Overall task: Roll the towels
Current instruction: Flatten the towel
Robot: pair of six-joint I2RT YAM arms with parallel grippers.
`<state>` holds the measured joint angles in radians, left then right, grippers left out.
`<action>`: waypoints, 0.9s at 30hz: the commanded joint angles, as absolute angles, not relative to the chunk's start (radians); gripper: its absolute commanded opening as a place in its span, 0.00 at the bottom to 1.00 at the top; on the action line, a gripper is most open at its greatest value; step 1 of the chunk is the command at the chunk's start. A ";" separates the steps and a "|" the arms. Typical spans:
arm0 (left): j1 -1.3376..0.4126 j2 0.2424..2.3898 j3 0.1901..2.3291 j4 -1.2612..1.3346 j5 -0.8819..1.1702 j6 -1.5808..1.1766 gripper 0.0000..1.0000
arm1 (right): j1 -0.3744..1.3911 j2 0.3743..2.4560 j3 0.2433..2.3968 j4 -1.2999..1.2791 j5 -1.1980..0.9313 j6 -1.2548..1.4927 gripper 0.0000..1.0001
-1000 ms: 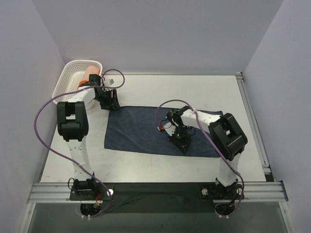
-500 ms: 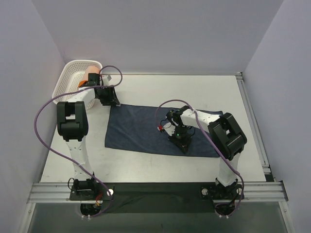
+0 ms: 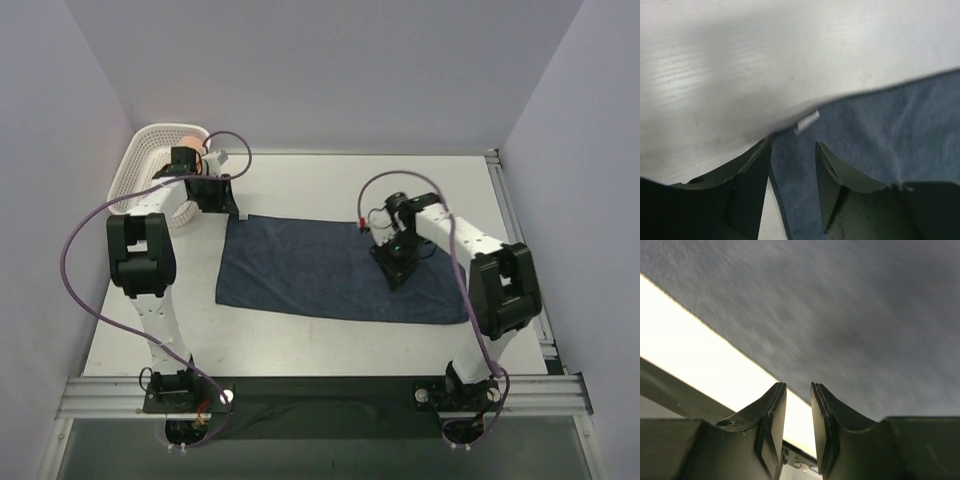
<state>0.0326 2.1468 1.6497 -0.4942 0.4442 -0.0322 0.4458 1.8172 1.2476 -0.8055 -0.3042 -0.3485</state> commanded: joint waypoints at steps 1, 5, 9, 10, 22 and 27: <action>0.020 1.924 1.616 -0.659 0.531 0.233 0.51 | 0.301 1.613 1.260 -0.971 -0.371 -0.417 0.28; 0.015 1.757 1.467 -0.854 0.528 0.514 0.47 | 0.122 1.514 1.137 -1.051 -0.347 -0.529 0.24; 0.008 1.660 1.337 -0.982 0.464 0.632 0.44 | -0.039 1.477 1.025 -1.066 -0.259 -0.644 0.15; 0.005 1.623 1.306 -0.985 0.434 0.646 0.44 | -0.064 1.479 1.008 -1.052 -0.233 -0.662 0.12; -0.152 1.500 0.982 -0.851 0.207 0.678 0.34 | -0.178 1.609 0.900 -0.798 -0.133 -0.623 0.03; -0.152 1.488 0.963 -0.844 0.213 0.686 0.34 | -0.178 1.594 0.922 -0.769 -0.143 -0.575 0.01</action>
